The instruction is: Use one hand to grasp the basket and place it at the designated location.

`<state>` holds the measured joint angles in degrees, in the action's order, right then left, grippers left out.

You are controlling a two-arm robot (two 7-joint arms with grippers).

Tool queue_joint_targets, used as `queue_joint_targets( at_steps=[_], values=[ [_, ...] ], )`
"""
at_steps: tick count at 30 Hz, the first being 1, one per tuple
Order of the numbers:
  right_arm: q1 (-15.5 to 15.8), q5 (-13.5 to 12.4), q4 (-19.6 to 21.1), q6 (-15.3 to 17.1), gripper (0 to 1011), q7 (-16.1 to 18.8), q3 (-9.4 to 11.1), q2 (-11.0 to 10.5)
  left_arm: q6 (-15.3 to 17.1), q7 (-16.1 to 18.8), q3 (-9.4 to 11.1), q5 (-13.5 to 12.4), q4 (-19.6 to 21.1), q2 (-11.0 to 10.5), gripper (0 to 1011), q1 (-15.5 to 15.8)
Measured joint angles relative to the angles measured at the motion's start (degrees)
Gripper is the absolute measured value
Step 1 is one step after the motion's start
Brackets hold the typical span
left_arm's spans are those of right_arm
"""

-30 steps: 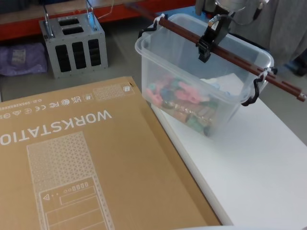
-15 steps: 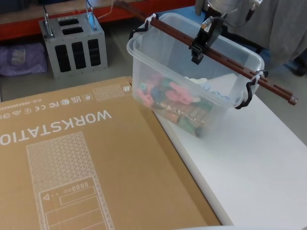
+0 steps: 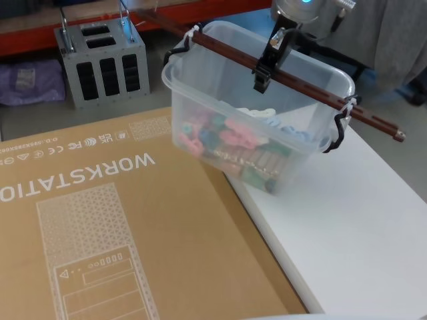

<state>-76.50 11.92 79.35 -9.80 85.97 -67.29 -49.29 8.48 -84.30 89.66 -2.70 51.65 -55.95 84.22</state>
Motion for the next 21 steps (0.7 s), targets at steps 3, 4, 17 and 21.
queue_joint_targets(
  at_steps=[3, 4, 17, 21],
  values=[
    [-0.3, 0.0, 1.0, -0.2, 0, -0.1, -0.4, 0.6, 0.0, 0.0, 0.0, 0.0, 0.0, 0.0, 0, 0.0],
    [-0.3, 0.0, 1.3, -0.3, 0, -0.1, -0.4, 0.7, 0.0, 0.0, 0.0, 0.0, 0.0, 0.0, 0, 0.0],
    [-1.3, 0.1, 4.8, -1.9, 0, -0.5, -2.5, 2.6, 0.0, 0.0, 0.0, 0.0, 0.0, 0.0, 0, 0.0],
    [-1.6, -0.1, 5.0, -2.3, 0, -0.5, -3.0, 2.7, 0.0, 0.0, 0.0, 0.0, 0.0, 0.0, 0, 0.0]
  ],
)
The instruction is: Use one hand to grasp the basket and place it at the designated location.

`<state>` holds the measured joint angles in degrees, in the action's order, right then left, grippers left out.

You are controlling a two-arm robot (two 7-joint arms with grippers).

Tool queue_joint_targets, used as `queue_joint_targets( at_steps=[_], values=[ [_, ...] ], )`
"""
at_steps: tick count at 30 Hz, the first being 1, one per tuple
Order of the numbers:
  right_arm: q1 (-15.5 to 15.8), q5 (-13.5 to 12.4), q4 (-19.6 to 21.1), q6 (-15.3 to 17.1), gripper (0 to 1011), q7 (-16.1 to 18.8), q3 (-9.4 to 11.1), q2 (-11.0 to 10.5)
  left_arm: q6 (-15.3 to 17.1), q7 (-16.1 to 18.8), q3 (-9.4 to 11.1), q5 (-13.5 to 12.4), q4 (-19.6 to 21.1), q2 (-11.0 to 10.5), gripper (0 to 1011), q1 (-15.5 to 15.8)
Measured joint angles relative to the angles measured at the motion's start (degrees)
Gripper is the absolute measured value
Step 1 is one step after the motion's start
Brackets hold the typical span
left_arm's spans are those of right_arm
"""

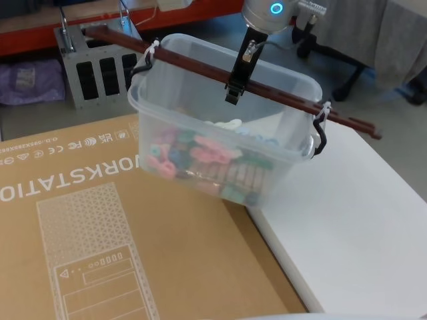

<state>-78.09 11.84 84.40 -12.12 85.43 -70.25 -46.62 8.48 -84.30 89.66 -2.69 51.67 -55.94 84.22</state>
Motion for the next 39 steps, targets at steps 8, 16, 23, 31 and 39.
queue_joint_targets(
  at_steps=[8, 16, 23, 31, 39],
  values=[
    [-0.5, -0.4, 0.3, -0.4, 0, -0.3, -0.7, 0.1, 0.0, 0.0, 0.0, 0.0, 0.0, 0.0, 0, 0.0],
    [-0.9, -1.2, 0.6, -1.6, 0, -0.4, -1.3, 0.5, 0.0, 0.0, 0.0, 0.0, 0.0, 0.0, 0, 0.0],
    [-1.1, -1.7, 1.0, -3.0, 0, -0.6, -1.9, 0.7, 0.0, 0.0, 0.0, 0.0, 0.0, 0.0, 0, 0.0],
    [-1.6, -3.0, 2.0, -6.8, 0, -0.4, -3.0, 1.8, 0.0, 0.0, 0.0, 0.0, 0.0, 0.0, 0, 0.0],
    [-2.0, -4.6, 2.4, -9.4, 0, -0.2, -4.4, 3.4, 0.0, 0.0, 0.0, 0.0, 0.0, 0.0, 0, 0.0]
  ],
)
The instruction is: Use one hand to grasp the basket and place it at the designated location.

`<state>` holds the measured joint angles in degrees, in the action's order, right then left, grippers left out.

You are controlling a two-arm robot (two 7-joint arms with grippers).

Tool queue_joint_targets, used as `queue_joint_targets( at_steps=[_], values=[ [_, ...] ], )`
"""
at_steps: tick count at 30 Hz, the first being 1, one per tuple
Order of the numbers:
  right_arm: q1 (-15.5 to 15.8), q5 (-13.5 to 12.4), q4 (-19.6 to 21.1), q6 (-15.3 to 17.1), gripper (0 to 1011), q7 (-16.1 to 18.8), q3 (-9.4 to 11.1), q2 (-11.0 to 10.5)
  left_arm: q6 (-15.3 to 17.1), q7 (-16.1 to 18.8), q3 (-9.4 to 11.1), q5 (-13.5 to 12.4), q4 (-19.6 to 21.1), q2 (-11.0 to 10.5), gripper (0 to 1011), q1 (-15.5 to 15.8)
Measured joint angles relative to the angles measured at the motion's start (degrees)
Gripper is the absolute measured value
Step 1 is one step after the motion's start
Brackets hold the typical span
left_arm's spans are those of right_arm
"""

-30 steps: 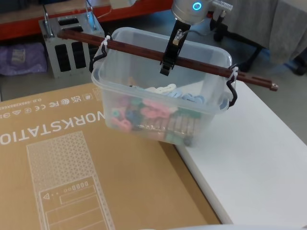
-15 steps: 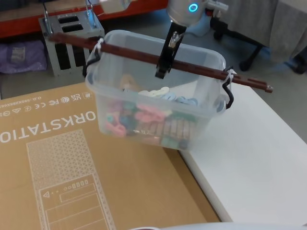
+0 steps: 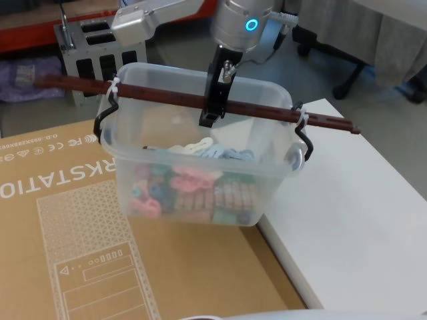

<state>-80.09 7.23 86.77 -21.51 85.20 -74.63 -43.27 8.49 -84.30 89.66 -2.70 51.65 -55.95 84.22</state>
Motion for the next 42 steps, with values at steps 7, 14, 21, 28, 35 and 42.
queue_joint_targets(
  at_steps=[7, 14, 21, 28, 35, 42],
  values=[
    [-0.2, -0.5, 0.6, -1.7, 0, -0.2, -1.0, 1.3, 0.0, 0.0, 0.0, 0.0, 0.0, 0.0, 0, 0.0],
    [-0.7, -0.6, 0.6, -2.6, 0, -0.7, -1.9, 1.9, 0.0, 0.0, 0.0, 0.0, 0.0, 0.0, 0, 0.0],
    [-1.2, -0.9, 0.2, -4.1, 0, -1.3, -2.7, 2.6, 0.0, 0.0, 0.0, 0.0, 0.0, 0.0, 0, 0.0],
    [-1.6, -1.5, -0.2, -6.1, 0, -2.0, -3.7, 3.3, 0.0, 0.0, 0.0, 0.0, 0.0, 0.0, 0, 0.0],
    [-1.8, -1.7, -0.2, -8.2, 0, -2.9, -4.5, 3.7, 0.0, 0.0, 0.0, 0.0, 0.0, 0.0, 0, 0.0],
    [-2.1, -1.7, 0.1, -11.1, 0, -3.4, -5.5, 4.7, 0.0, 0.0, 0.0, 0.0, 0.0, 0.0, 0, 0.0]
  ],
)
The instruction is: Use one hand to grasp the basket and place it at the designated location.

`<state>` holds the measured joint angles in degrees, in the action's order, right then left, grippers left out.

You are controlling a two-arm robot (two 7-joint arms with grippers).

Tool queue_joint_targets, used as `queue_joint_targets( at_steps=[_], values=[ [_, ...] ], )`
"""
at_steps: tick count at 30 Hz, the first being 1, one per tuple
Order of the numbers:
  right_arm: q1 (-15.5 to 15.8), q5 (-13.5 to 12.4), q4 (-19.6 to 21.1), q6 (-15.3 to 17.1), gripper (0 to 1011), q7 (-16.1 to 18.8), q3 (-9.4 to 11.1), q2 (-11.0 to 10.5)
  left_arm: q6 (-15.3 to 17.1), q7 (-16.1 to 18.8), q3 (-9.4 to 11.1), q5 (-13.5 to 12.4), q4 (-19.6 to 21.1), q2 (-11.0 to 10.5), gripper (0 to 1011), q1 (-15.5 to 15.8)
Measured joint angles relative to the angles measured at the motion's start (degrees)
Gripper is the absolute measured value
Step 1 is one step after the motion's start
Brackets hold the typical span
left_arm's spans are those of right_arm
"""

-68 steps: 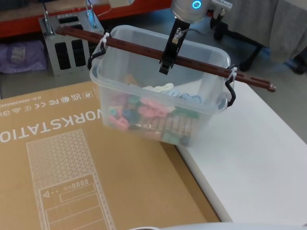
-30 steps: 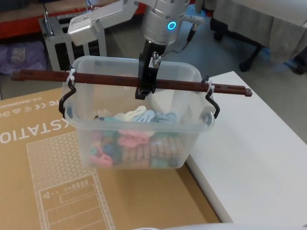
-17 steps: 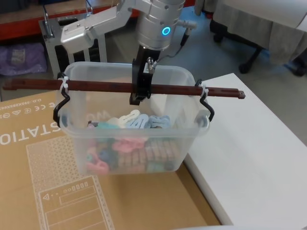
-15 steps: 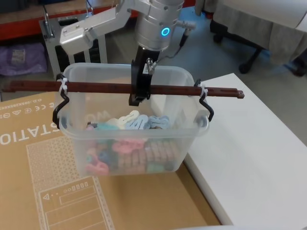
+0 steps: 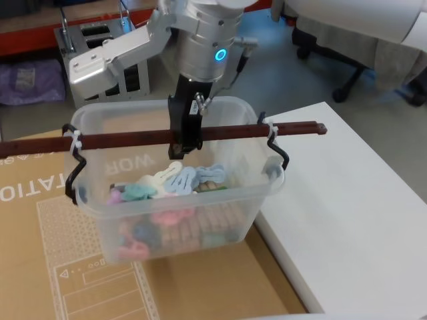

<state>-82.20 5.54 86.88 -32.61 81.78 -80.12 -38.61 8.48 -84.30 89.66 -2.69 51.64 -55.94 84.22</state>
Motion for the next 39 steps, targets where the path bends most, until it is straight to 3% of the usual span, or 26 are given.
queue_joint_targets(
  at_steps=[19, 39],
  values=[
    [-1.0, 1.2, 0.8, -2.2, 0, -1.4, -2.9, 2.1, 0.0, 0.0, 0.0, 0.0, 0.0, 0.0, 0, 0.0],
    [-0.2, 4.1, 0.7, 1.2, 0, -3.7, -4.9, 3.8, 0.0, 0.0, 0.0, 0.0, 0.0, 0.0, 0, 0.0]
  ],
)
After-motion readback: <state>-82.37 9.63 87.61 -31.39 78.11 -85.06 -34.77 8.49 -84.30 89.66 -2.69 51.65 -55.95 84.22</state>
